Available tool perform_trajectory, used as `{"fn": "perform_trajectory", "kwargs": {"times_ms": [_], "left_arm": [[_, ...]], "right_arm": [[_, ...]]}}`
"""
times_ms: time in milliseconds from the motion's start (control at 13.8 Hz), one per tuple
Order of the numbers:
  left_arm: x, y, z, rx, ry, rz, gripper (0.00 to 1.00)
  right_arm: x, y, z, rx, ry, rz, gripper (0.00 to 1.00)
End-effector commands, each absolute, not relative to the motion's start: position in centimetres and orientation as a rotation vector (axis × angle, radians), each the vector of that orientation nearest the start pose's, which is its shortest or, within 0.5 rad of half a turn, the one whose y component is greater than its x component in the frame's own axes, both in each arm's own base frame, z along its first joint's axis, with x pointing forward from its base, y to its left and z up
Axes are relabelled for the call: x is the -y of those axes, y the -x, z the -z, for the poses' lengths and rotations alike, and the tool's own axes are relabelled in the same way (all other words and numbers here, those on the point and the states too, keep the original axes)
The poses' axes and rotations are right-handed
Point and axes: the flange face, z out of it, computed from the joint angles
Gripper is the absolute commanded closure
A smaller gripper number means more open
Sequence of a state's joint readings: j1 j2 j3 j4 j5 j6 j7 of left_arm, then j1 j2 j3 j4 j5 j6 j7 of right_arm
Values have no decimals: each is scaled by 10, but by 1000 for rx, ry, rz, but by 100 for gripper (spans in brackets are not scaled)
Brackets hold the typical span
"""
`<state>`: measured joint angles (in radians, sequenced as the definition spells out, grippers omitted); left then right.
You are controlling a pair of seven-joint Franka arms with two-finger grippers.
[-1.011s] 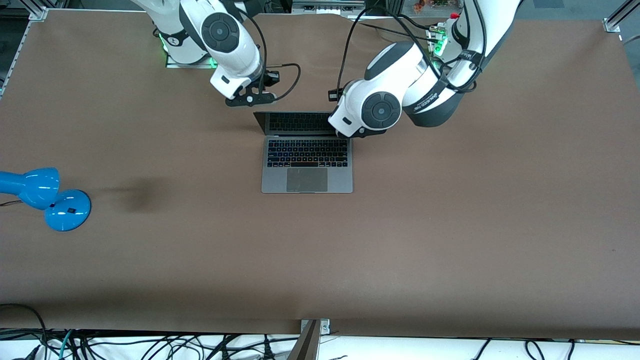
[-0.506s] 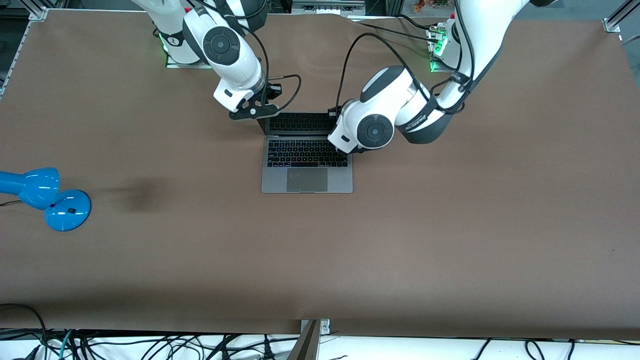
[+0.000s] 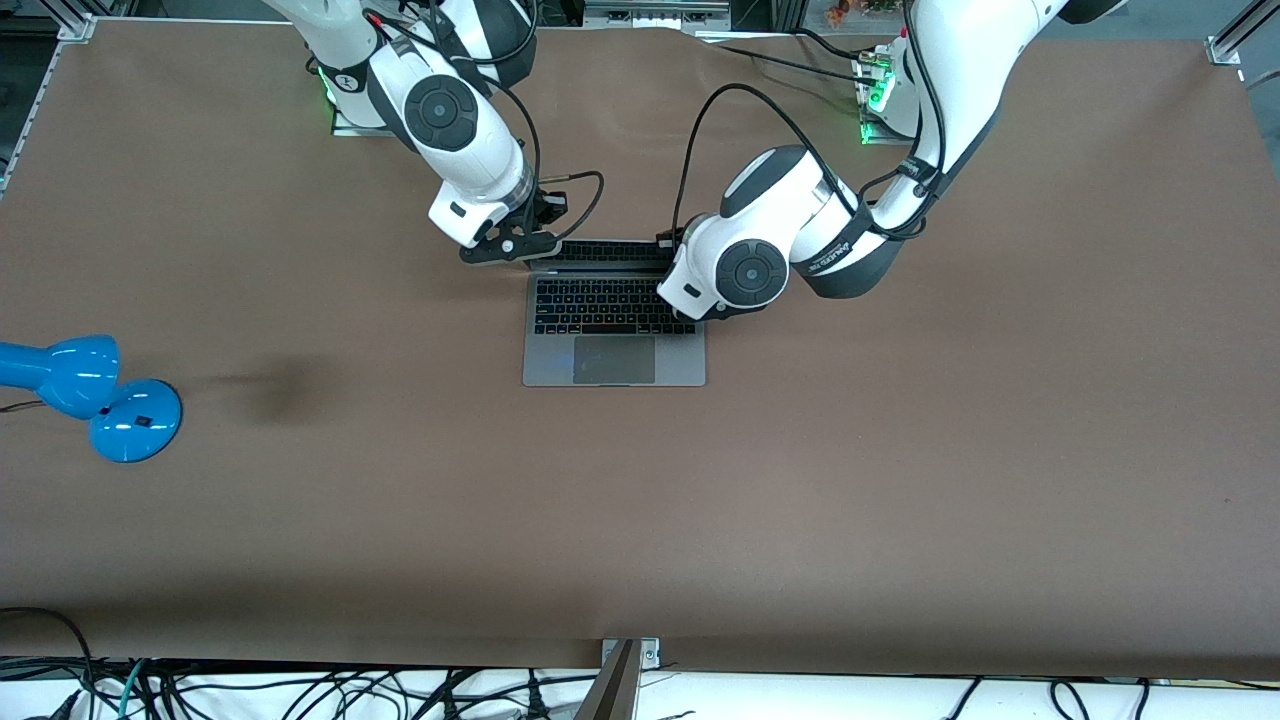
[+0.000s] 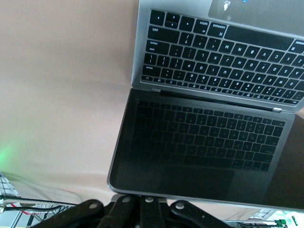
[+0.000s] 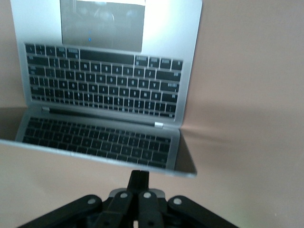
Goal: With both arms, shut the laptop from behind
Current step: 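Lower both grippers onto the back edge of the laptop screen, then push the laptop screen down with both grippers until it shuts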
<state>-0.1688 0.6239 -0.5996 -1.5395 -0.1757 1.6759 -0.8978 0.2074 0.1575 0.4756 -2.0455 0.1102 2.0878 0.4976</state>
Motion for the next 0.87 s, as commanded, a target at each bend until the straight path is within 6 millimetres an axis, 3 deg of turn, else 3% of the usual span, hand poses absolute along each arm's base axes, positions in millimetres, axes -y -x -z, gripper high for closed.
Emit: {"fn": "perform_trajectory", "kwargs": {"times_ms": [0,433,794], "left_arm": [[422,-504,-318,339,3040,-957,100],[422,-520,-308,387,3090,-934,100],[418,-541,-301,433,3109,-938,100]], "right_arm": [[-357,-459,-360,223,3050,-217,100],[-352,-484,-328,206,3039,-163,100],[-348,-516,-313,183,3034,-137,100]]}}
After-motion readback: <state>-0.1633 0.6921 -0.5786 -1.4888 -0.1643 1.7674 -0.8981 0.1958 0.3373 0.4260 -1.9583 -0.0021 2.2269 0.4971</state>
